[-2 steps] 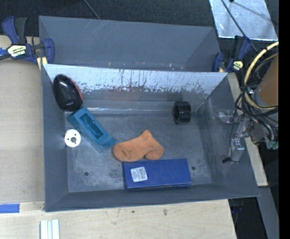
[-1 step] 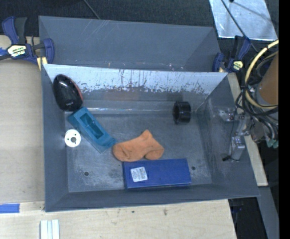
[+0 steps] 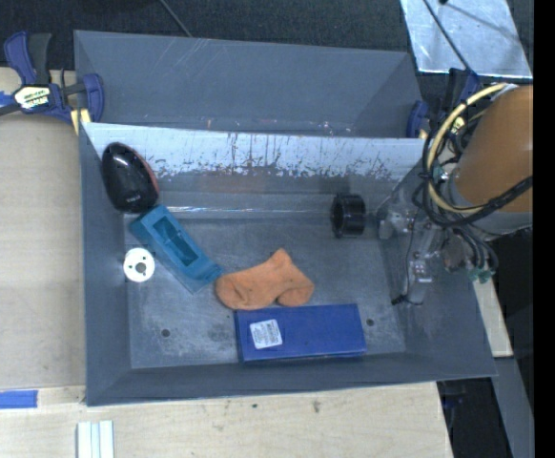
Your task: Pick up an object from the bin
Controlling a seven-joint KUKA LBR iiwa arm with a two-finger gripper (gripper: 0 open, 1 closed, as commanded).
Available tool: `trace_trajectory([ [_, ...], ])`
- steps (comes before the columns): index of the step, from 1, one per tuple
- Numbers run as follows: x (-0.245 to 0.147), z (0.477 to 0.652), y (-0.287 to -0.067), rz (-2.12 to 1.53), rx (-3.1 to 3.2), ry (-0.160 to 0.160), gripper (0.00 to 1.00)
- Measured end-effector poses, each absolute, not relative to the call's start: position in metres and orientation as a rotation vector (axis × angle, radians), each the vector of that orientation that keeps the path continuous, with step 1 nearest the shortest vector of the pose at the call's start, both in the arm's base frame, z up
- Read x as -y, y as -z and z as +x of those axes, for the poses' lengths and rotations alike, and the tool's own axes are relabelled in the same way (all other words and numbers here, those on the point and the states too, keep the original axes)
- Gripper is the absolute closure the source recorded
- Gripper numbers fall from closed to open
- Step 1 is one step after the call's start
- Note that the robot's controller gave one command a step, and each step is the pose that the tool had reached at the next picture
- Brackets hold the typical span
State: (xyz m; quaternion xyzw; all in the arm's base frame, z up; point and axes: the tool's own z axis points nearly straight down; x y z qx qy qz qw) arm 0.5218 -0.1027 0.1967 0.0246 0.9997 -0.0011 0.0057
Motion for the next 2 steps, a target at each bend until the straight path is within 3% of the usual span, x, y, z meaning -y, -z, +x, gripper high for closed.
trace_trajectory([
  [1,0.064,0.506,-0.164,0.346,-3.123,0.0,0.0],
  [2,0.053,0.53,-0.125,0.208,-3.13,0.001,0.0],
])
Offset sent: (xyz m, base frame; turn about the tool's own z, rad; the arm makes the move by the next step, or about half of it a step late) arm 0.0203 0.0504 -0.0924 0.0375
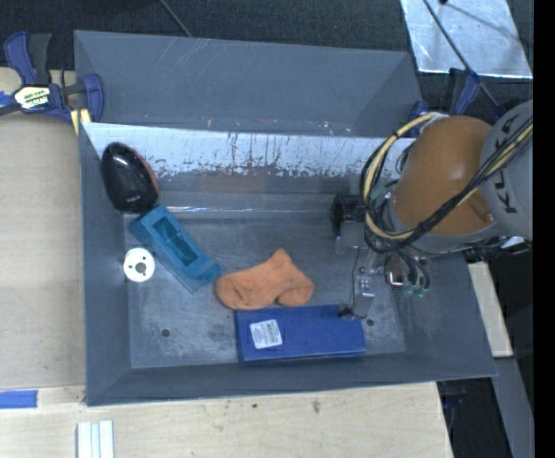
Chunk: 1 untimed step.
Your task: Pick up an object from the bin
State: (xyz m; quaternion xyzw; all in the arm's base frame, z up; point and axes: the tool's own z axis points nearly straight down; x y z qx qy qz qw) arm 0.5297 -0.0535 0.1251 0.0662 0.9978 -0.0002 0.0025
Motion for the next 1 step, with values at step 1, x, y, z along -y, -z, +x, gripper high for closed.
trace_trajectory([
  [1,0.0071,0.5087,-0.1041,0.279,-3.127,0.001,0.0],
])
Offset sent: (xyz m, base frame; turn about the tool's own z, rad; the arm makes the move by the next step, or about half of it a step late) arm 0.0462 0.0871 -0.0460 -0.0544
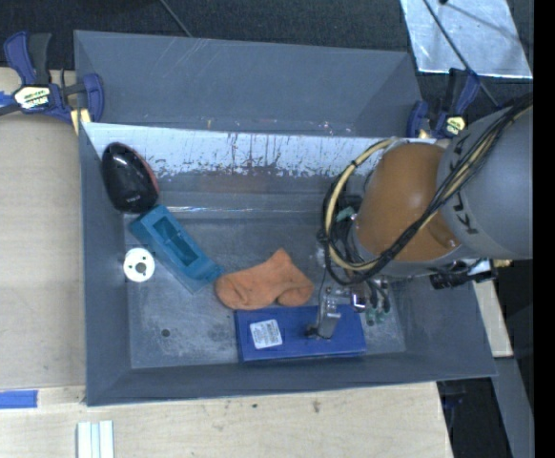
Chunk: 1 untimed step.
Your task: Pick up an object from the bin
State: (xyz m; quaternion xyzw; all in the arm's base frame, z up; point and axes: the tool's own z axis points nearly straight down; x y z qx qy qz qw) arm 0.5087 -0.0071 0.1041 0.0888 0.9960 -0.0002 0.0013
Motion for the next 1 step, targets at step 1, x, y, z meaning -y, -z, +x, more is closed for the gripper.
trace_trajectory([
  [1,-0.0234,0.5409,-0.09,0.242,-3.132,-0.001,0.0],
])
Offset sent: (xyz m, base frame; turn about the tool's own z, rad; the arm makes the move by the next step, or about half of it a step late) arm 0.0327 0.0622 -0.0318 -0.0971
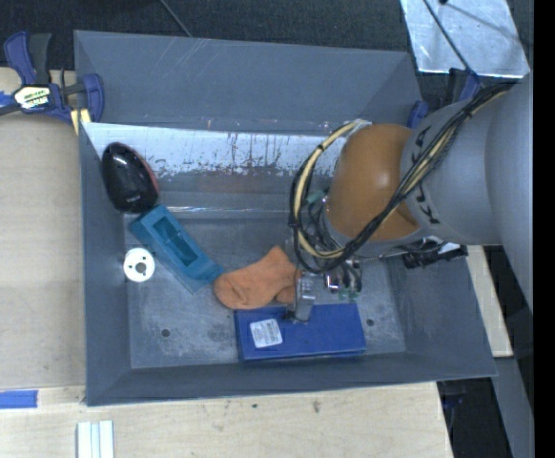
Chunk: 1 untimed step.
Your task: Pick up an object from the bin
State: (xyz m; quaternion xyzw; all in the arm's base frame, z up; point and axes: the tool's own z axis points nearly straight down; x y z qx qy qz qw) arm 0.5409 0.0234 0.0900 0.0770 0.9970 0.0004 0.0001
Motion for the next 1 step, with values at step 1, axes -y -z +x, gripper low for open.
trace_trajectory([
  [1,-0.0548,0.5436,-0.074,0.125,-3.132,-0.001,1.0],
])
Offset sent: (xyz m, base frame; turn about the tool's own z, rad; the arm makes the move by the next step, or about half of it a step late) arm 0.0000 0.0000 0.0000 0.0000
